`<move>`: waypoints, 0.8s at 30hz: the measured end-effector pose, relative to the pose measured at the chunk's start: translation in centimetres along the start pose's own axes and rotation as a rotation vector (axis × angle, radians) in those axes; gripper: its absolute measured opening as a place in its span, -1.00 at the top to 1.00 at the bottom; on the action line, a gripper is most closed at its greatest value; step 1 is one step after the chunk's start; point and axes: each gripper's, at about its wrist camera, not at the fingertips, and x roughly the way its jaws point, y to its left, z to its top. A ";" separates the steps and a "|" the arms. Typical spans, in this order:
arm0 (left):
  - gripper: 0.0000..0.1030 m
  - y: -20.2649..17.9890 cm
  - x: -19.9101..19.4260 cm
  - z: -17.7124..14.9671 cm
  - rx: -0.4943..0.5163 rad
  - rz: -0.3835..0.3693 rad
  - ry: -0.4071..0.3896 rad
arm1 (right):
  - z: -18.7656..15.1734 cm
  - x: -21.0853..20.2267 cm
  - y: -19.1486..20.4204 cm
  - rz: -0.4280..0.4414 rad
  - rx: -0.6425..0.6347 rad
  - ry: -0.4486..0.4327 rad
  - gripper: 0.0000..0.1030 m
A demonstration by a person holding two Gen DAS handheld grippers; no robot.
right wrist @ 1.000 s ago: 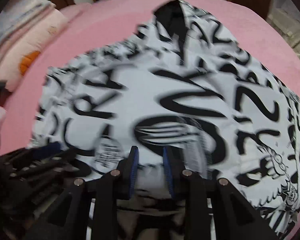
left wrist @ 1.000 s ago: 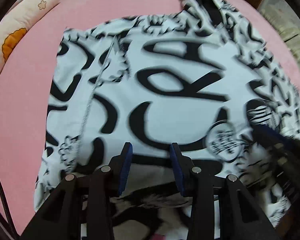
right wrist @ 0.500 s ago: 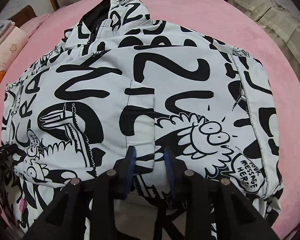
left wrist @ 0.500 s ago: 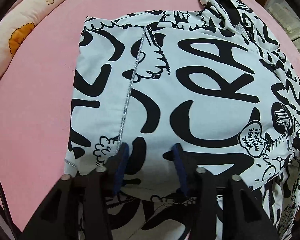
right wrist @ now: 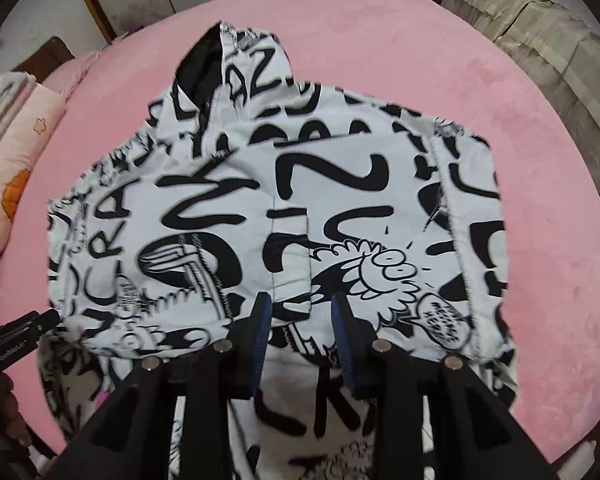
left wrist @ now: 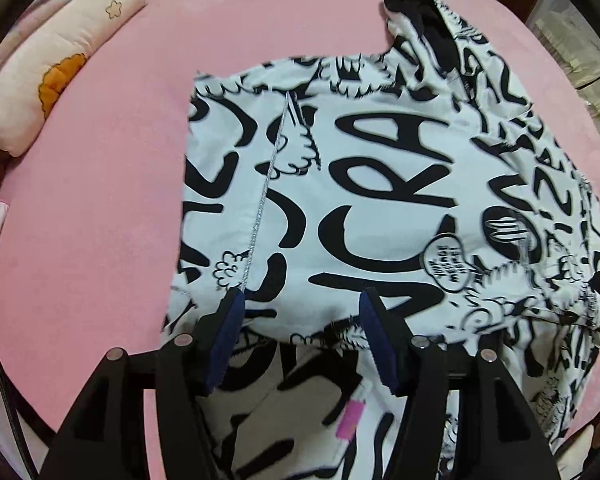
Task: Fold large clothes
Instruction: 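Release the folded side and smooth the hoodie with both tools, then grasp the hoodie hem with both tools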
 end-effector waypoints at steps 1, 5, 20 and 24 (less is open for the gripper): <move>-0.16 -0.1 -1.0 -0.1 0.001 -0.003 -0.009 | 0.0 -0.7 0.0 0.005 -0.001 -0.006 0.40; -0.17 0.0 -4.0 -0.4 0.013 -0.007 -0.036 | 0.2 -3.9 0.0 0.023 -0.018 -0.038 0.40; -0.18 -1.8 -12.7 -3.8 -0.028 0.031 -0.152 | -1.3 -11.8 -2.4 0.140 -0.101 -0.115 0.32; -0.18 -1.8 -14.5 -5.6 -0.070 0.046 -0.155 | -2.3 -12.9 -3.6 0.177 -0.124 -0.101 0.32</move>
